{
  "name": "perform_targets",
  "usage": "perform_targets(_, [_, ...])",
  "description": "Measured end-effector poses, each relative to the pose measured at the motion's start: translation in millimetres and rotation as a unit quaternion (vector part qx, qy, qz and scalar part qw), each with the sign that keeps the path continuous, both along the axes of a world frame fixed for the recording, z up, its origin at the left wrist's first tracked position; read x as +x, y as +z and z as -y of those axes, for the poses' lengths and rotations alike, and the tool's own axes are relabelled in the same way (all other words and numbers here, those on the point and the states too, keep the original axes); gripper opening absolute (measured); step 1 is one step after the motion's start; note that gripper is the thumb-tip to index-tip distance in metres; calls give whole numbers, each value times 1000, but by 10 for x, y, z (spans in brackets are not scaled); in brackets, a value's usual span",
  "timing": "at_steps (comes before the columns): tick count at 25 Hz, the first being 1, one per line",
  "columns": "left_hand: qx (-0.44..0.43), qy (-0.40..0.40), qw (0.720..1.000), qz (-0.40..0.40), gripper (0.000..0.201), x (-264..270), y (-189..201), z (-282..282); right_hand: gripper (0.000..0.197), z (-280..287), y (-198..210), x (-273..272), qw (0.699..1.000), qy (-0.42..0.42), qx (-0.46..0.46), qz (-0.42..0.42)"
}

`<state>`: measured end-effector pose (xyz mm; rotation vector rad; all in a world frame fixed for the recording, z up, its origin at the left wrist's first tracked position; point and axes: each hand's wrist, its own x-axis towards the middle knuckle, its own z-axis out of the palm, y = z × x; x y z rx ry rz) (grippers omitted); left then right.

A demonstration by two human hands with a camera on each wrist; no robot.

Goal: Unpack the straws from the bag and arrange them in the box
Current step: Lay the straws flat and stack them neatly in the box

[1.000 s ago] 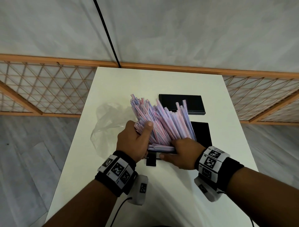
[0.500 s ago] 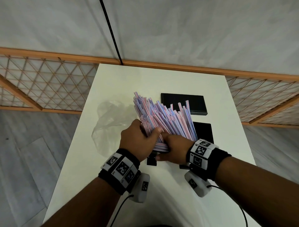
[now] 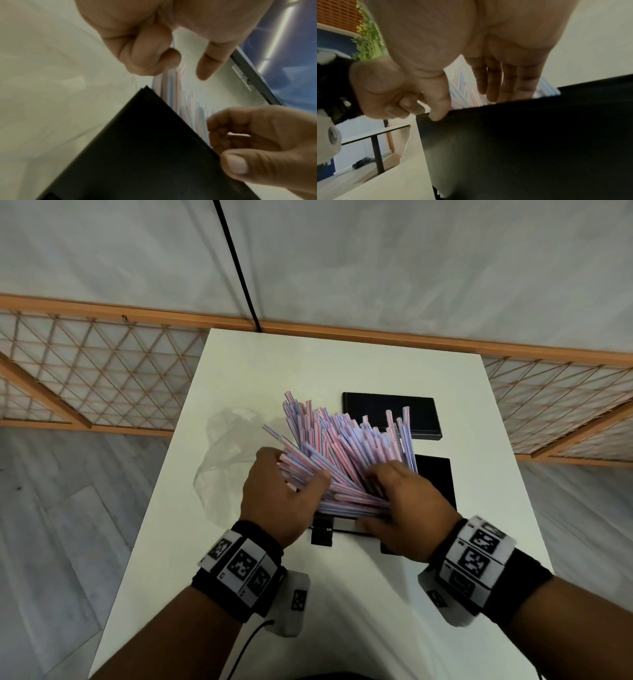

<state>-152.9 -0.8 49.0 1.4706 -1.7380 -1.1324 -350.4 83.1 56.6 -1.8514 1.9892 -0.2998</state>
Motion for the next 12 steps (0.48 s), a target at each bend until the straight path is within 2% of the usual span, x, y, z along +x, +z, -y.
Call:
perform_targets(2, [26,2,999,-33,27,-22,11,-3,43,-86,1,-60,1000,-17,12,-5])
perform_targets(5, [32,-7,999,-35,20,-92,52,-9,49,-90,-107,-81,994,6,104,-38])
perform_targets(9, [22,7,999,-33,28,-112,48,-2,40,-28,-197,-78,991,-2,132,-17])
perform_targets(12, [62,42,997,-15,47,-82,-22,40,46,-3,-206,-16,988,-4,151,-11])
